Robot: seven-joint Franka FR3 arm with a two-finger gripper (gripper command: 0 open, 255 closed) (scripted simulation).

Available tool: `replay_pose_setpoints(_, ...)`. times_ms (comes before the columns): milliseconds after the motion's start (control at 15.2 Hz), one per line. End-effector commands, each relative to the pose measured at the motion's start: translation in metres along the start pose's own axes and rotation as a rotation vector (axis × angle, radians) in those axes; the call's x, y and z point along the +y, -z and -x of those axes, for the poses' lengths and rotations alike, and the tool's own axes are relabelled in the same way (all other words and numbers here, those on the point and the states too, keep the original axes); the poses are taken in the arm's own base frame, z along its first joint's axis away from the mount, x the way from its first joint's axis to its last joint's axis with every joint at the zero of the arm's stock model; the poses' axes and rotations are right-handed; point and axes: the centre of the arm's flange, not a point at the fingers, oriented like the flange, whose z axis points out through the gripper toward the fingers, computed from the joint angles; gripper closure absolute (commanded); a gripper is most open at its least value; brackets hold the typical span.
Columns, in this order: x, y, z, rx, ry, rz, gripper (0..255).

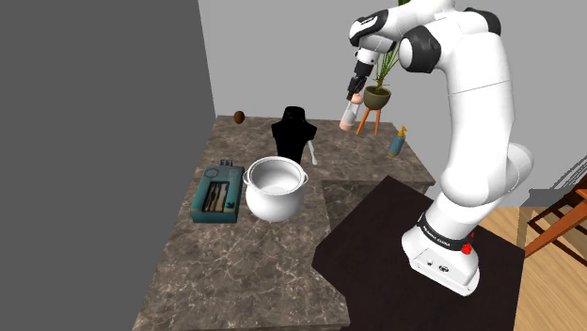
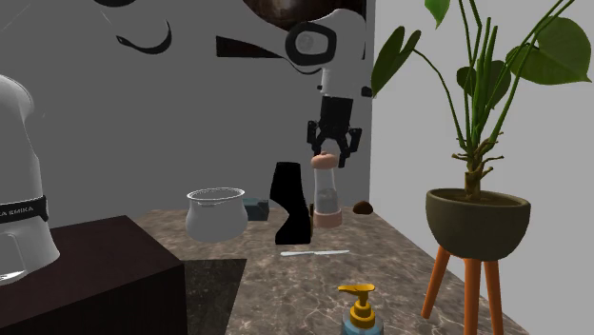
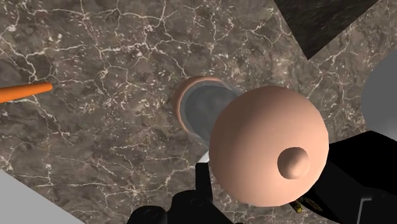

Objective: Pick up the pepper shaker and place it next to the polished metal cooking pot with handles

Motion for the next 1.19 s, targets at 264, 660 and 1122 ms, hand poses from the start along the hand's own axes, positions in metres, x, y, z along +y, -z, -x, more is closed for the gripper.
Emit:
replay_pose_setpoints(264, -0.006, 0.031, -0.002, 0.0, 0.0, 0.0, 255)
replay_pose_setpoints(660, -0.012, 0.062, -0.005, 0.0, 0.0, 0.0, 255)
replay_pose_setpoints(1122, -0.018, 0.096, -0.008, 0.0, 0.0, 0.0, 255)
